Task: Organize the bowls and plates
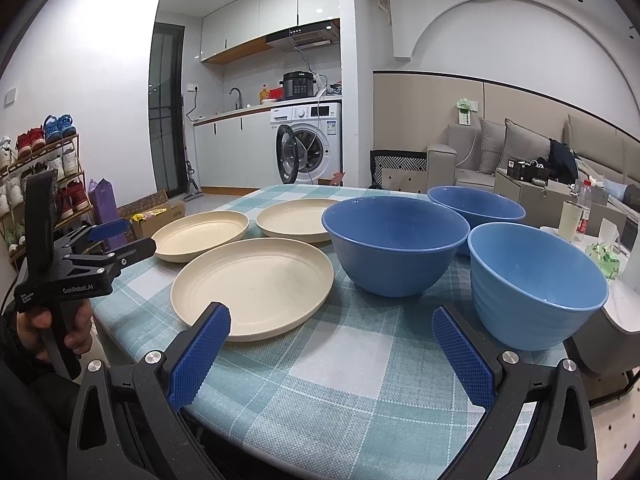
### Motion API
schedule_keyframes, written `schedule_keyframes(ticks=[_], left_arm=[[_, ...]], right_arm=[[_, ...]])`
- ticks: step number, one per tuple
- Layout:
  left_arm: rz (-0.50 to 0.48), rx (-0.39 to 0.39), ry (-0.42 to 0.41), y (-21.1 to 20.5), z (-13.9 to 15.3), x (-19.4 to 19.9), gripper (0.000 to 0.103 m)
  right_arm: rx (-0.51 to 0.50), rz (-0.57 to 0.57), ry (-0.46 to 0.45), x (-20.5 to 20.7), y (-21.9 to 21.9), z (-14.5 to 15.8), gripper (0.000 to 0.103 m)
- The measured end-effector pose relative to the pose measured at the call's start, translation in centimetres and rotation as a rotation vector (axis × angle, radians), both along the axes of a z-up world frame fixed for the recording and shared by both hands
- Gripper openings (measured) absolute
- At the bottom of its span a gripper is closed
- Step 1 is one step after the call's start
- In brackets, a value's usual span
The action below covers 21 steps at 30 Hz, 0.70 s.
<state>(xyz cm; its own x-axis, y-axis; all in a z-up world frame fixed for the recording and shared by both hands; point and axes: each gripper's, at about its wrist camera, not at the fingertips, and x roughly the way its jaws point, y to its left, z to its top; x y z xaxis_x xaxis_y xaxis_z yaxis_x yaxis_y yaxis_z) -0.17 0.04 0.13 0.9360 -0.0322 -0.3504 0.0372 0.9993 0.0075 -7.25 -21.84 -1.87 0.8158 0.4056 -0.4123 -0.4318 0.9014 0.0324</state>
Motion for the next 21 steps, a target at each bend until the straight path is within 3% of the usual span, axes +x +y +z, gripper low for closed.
schedule_keyframes(ticks=[15, 21], left_arm=[[0.038, -0.032, 0.015, 0.69, 0.19, 0.59, 0.103], [0.020, -0.003, 0.011, 0.12, 0.24, 0.44, 0.103]], right_arm=[[-0.010, -0.006, -0.006, -0.27, 0.04, 0.22, 0.103], [-0.012, -0.010, -0.009, -0.41, -0.06, 0.40, 0.103]])
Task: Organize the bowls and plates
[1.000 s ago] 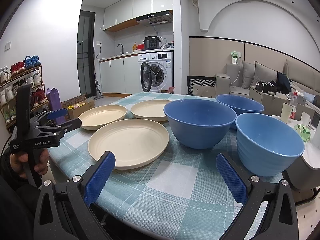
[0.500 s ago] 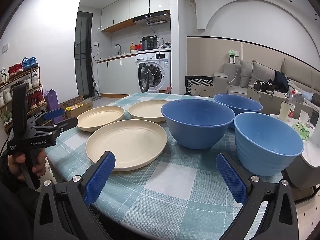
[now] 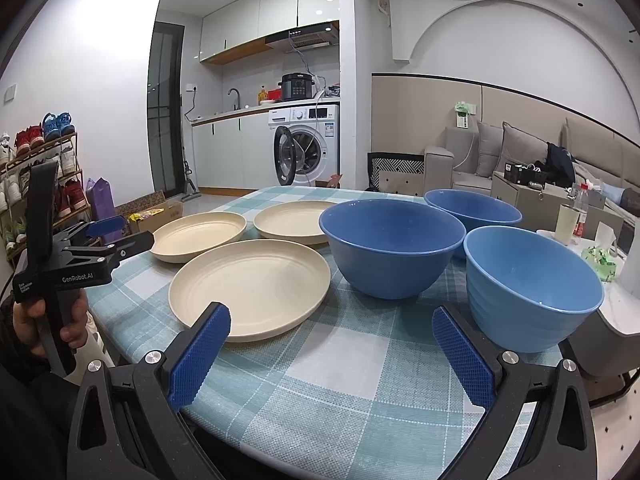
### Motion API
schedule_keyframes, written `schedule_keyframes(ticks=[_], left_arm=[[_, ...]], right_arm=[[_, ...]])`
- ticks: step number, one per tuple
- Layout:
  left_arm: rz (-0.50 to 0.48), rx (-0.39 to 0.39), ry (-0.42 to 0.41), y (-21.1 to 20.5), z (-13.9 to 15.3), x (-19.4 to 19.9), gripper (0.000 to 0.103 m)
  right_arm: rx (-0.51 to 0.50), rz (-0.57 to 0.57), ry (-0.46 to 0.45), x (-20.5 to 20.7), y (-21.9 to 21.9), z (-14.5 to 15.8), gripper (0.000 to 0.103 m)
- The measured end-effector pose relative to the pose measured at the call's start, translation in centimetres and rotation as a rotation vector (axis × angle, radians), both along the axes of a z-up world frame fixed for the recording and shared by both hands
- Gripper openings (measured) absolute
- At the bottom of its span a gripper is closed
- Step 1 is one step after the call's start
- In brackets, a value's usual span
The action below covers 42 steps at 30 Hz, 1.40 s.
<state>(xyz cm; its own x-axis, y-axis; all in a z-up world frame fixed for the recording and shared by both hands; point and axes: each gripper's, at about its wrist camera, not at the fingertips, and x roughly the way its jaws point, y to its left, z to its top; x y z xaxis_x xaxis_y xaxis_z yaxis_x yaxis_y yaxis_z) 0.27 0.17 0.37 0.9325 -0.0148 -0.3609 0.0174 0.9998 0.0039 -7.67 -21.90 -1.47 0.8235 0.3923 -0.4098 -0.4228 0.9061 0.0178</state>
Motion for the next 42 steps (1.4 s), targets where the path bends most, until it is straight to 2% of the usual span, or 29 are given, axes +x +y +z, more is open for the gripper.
schedule_keyframes(ticks=[6, 21, 31, 42], left_arm=[[-0.015, 0.017, 0.014, -0.5, -0.1, 0.2, 0.103], [-0.038, -0.003, -0.010, -0.3, 0.3, 0.0, 0.103], [-0.041, -0.048, 0.006, 0.5, 0.9, 0.4, 0.103], [-0.036, 0.001, 0.022, 0.3, 2.2, 1.8, 0.103]], right_arm=[[-0.004, -0.005, -0.004, 0.0, -0.1, 0.2, 0.103], [0.001, -0.019, -0.015, -0.1, -0.6, 0.7, 0.103], [0.002, -0.014, -0.016, 0.0, -0.4, 1.0, 0.103], [-0.021, -0.020, -0.004, 1.2, 0.1, 2.4, 0.103]])
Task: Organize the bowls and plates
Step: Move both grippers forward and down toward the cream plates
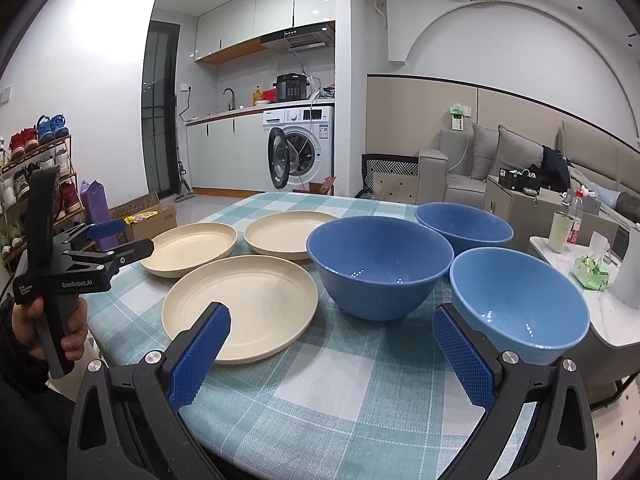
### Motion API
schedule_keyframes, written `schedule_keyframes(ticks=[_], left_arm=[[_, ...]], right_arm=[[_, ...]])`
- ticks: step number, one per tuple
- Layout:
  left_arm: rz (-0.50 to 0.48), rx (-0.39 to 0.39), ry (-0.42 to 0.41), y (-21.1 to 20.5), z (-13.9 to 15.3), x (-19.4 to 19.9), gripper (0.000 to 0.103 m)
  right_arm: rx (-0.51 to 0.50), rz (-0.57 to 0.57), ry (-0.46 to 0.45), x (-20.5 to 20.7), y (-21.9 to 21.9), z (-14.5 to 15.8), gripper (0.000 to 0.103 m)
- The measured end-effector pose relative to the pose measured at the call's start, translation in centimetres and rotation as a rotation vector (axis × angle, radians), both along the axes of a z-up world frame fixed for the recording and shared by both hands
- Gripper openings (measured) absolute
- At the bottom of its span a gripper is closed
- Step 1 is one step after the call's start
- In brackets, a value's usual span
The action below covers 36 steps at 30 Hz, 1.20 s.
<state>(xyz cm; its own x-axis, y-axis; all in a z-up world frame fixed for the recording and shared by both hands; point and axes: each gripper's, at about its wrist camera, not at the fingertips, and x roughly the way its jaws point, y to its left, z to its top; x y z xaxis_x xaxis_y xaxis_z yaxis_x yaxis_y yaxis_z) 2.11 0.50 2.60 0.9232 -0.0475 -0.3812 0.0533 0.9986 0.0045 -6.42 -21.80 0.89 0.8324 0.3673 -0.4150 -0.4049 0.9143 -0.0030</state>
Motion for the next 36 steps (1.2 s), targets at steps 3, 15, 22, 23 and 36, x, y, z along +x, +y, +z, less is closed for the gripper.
schedule_keyframes(ticks=[3, 15, 22, 23, 36], left_arm=[[-0.010, 0.023, 0.000, -0.1, 0.4, 0.4, 0.103], [-0.044, 0.051, 0.024, 0.2, 2.1, 2.0, 0.103], [-0.030, 0.036, 0.036, 1.4, 2.8, 3.5, 0.103], [-0.024, 0.041, 0.028, 1.5, 3.1, 3.7, 0.103], [0.025, 0.059, 0.036, 2.5, 4.4, 6.6, 0.103]], right_arm=[[-0.009, 0.005, -0.003, 0.6, 0.3, 0.7, 0.103], [-0.033, 0.039, -0.012, 2.7, 2.3, 3.6, 0.103], [-0.039, 0.056, -0.015, 3.9, 3.4, 4.8, 0.103], [-0.040, 0.060, -0.011, 4.1, 3.6, 4.9, 0.103], [-0.041, 0.092, 0.041, 7.4, 4.7, 7.4, 0.103]])
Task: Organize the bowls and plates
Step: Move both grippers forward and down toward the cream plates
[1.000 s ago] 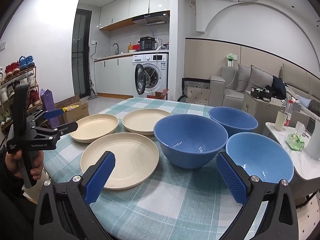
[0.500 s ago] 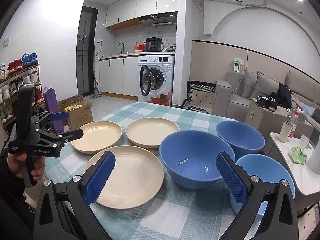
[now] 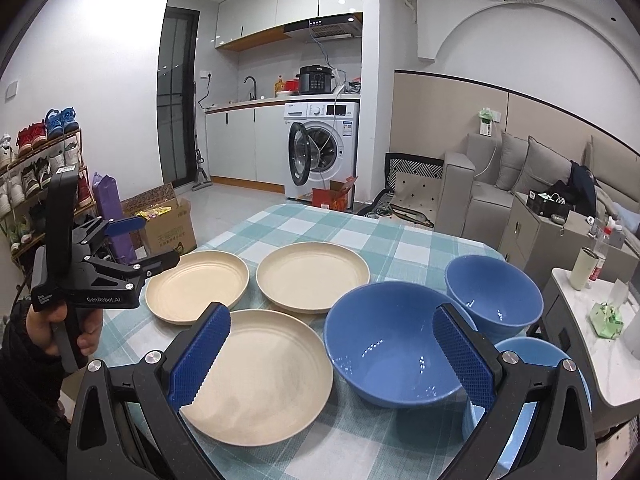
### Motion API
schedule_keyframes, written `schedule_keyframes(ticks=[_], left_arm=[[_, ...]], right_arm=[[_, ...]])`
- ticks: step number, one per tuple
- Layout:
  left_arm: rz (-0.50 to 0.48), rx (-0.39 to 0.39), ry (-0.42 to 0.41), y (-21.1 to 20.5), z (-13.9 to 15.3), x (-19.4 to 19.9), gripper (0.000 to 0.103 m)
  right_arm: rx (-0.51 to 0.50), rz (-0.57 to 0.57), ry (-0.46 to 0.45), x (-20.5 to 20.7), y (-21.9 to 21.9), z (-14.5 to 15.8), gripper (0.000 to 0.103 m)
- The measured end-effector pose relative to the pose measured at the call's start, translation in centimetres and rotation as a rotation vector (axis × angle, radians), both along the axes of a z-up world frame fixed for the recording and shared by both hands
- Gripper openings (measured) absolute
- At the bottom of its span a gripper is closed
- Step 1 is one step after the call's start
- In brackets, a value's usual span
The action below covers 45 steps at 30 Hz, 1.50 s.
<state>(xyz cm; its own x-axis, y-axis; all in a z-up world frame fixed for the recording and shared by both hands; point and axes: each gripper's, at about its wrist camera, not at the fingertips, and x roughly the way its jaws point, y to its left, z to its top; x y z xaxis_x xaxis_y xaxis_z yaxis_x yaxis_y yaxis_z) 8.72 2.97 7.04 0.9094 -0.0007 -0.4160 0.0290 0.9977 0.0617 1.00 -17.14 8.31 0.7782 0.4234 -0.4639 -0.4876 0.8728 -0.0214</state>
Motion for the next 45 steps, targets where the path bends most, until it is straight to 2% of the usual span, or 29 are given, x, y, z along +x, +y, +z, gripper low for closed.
schedule_keyframes(ticks=[7, 10, 19, 32, 37, 45], left_arm=[[-0.004, -0.013, -0.003, 0.4, 0.9, 1.4, 0.103], [0.001, -0.004, -0.015, 0.4, 1.5, 2.0, 0.103], [0.007, 0.011, -0.018, 0.6, 2.2, 4.2, 0.103], [0.032, -0.018, 0.061, 1.3, 1.5, 8.2, 0.103], [0.031, -0.048, 0.102, 1.7, 1.1, 10.0, 0.103], [0.043, -0.048, 0.157, 1.7, 0.3, 12.4, 0.103]], right_arm=[[0.045, 0.034, 0.068, 3.2, 0.2, 1.5, 0.103], [0.058, 0.043, 0.071, 4.2, 0.4, 2.2, 0.103], [-0.022, 0.057, 0.104, 7.5, 2.6, 2.7, 0.103], [-0.039, 0.024, 0.187, 12.2, 4.4, 2.8, 0.103], [-0.035, 0.008, 0.240, 14.4, 4.9, 2.4, 0.103], [-0.043, -0.021, 0.329, 18.1, 6.0, 1.0, 0.103]])
